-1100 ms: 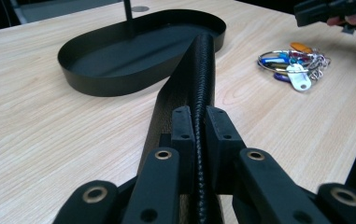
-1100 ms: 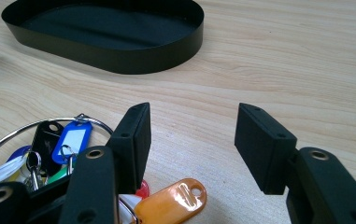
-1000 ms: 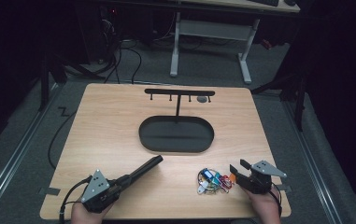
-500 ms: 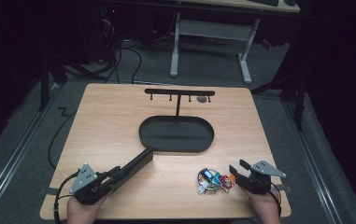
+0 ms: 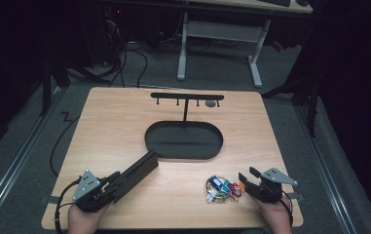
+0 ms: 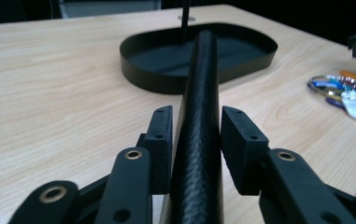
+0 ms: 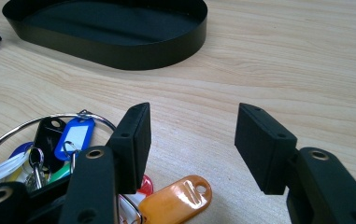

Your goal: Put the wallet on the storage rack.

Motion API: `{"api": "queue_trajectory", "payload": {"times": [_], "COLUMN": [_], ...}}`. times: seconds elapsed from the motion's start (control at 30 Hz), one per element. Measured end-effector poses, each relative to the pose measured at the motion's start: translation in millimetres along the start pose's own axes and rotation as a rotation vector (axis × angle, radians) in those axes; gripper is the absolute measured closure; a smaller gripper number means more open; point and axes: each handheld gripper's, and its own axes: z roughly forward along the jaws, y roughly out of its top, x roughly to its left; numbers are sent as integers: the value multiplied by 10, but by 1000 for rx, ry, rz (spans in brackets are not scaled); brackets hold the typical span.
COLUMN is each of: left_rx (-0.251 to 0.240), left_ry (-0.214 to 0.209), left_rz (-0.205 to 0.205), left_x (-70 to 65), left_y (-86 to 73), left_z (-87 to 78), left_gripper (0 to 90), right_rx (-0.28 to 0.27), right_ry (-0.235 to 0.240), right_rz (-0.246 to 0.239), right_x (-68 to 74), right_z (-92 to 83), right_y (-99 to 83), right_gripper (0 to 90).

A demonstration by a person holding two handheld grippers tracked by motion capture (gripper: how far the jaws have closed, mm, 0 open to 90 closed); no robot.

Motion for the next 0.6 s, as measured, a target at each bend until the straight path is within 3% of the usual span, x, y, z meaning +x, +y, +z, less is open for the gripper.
{"api": "queue_trajectory", "payload": {"times": [0.23,0.3,0.37,0.5,0.6], "left_rx": [28,56,68,93,138], "left_ry": [1,-11,16,33,19], "left_rz": [41,41,76,113,102], "left_x": [-41,-36,-51,-70,-69], "left_y": [1,4,0,17,44], "left_z": [1,9,5,1,15], "left_gripper": [597,554,529,494,468], "right_rx": [1,3,3,6,5], "right_ry": [5,7,8,12,13], "right_rz": [-5,-6,-10,-10,-11], "right_x": [-4,-6,-8,-8,-9], "right_z": [10,11,16,21,20], "right_y": [4,5,6,8,9], "right_gripper": [466,466,466,465,465]}}
